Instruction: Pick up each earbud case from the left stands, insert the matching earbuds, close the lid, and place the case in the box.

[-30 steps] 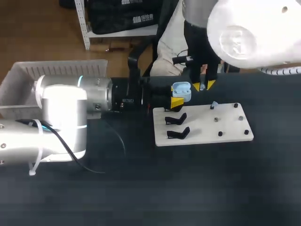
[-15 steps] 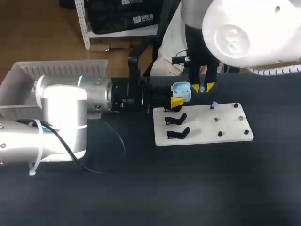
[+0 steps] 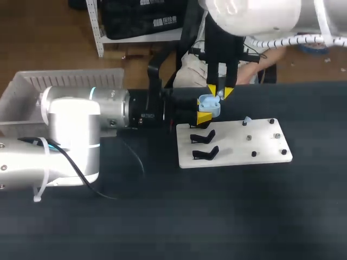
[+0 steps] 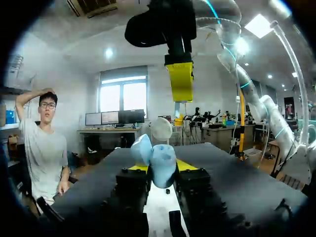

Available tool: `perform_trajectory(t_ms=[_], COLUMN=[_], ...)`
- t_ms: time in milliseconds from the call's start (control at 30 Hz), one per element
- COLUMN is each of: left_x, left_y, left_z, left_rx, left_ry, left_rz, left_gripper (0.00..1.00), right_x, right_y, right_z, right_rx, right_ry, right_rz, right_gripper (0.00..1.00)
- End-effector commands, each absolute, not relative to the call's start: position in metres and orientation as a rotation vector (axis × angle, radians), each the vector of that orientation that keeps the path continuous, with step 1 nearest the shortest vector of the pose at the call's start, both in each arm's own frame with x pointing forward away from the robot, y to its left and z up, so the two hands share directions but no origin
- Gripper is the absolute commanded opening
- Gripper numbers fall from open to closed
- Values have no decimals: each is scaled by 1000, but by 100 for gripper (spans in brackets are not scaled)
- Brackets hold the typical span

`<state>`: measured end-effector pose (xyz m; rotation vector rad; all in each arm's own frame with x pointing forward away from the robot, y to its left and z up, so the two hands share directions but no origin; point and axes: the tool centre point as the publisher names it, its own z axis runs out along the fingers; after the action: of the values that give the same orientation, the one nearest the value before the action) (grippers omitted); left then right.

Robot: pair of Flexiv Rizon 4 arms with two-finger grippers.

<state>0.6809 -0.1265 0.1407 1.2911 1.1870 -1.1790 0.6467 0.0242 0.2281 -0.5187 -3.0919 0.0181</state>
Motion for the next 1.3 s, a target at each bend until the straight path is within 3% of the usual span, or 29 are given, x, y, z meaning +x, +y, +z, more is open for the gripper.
perform_trajectory(t_ms=[33,767,1300], left_x=[682,682,682], left_y=[-127,-127,-127], left_z=[140,140,140], left_rx=[1290,1290,1290], left_ry=[1187,1187,1187], left_rz=[-1179,-1179,-1179], left_gripper=[0,0,0], right_x=[650,656,664], right_y=[25,32,32], right_z=[229,225,216], right_rx=[-516,-544,-811], right_ry=[-3074,-3048,-2938], right_rz=[21,15,61], right_gripper=[0,0,0])
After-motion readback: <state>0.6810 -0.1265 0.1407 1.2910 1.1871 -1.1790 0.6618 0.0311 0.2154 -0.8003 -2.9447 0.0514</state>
